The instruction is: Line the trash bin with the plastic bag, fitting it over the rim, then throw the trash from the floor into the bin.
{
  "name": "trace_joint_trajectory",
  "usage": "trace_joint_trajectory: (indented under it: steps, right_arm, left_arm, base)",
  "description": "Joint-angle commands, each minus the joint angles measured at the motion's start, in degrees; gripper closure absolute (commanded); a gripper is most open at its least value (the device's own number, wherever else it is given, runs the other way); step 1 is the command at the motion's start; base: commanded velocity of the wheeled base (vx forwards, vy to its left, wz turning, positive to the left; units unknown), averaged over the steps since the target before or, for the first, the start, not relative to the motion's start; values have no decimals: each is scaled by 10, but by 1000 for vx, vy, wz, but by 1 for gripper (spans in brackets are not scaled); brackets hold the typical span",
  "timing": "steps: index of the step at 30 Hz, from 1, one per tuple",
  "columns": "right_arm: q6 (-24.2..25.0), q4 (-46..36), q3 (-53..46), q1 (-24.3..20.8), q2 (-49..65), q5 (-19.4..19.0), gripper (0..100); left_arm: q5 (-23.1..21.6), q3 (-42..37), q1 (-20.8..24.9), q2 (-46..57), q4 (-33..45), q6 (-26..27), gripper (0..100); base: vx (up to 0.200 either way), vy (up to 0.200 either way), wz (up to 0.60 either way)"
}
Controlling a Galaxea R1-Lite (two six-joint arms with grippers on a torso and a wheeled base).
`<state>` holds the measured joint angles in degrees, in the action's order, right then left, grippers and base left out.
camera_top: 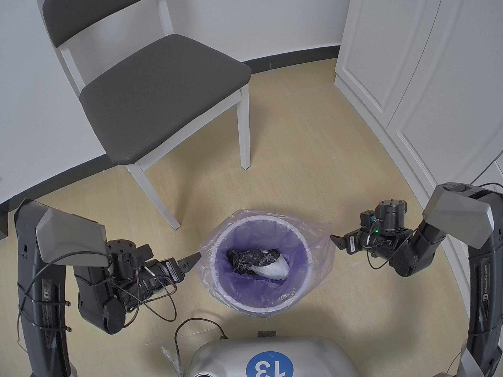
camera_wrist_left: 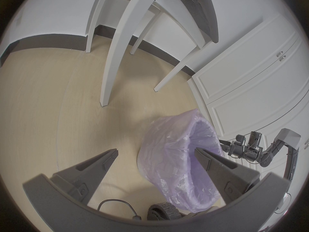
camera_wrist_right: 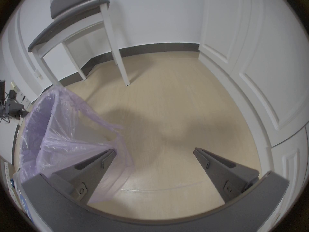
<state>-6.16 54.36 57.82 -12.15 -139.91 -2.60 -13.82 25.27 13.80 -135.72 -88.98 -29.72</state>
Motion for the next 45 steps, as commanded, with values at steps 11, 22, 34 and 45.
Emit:
trace_joint_trajectory:
  steps: [11, 22, 34, 45]
  right_arm:
    - [-87, -216, 278, -10, -119, -22, 0]
    - [-91, -271, 336, -21, -147, -25, 0]
    - [-53, -239, 205, 80, -26, -70, 0]
    - [-48, -82, 58, 122, 13, -80, 0]
  left_arm:
    - [10, -15, -2, 39, -10, 26, 0]
    - [24, -40, 23, 77, -10, 46, 0]
    - [24, -22, 15, 19, -10, 44, 0]
    - [60, 38, 38, -49, -10, -24, 0]
  base:
    - [0, 0, 0]
    - [0, 0, 0]
    - [0, 0, 0]
    - [0, 0, 0]
